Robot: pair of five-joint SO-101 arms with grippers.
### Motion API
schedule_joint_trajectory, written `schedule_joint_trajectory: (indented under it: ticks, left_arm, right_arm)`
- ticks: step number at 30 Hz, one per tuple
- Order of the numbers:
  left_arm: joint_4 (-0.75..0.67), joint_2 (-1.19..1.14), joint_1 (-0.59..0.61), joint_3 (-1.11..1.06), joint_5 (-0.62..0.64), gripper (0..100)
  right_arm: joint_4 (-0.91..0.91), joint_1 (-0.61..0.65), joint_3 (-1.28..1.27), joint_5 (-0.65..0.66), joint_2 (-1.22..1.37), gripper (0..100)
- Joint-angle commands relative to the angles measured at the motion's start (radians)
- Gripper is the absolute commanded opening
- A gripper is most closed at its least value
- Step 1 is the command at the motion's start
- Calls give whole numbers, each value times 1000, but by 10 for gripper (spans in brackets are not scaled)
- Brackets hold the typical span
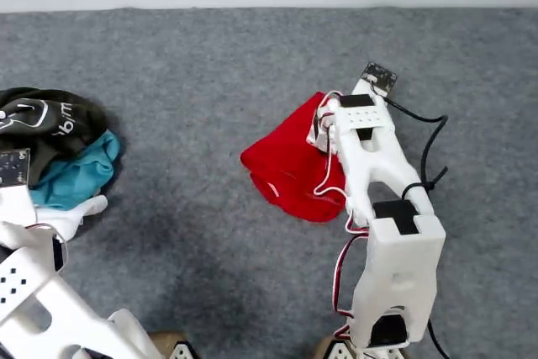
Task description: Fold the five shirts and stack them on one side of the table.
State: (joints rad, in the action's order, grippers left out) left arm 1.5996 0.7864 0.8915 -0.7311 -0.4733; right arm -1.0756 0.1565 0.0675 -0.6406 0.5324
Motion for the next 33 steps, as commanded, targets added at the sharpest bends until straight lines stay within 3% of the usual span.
schedule_joint_trajectory:
  ticks: [1,5,10,17,24,27,33]
  left_arm:
    - [3,21,6,13,8,16]
    - [3,21,6,16,9,16]
    - [5,23,6,18,9,16]
    - [12,23,8,24,9,16]
    - [26,23,8,22,11,16]
    - [34,23,6,22,11,16]
    - [34,23,6,22,11,16]
  right_arm:
    - [-33,-18,-8,75,19,25]
    - [-84,-62,-9,187,-36,9]
    - [-193,-171,-9,423,-179,9]
    - [-292,-450,-9,951,-318,9]
    - [-133,-716,-11,1428,-312,9]
    - [-21,-788,-9,1517,-277,9]
    - [74,-822,-9,1540,-182,9]
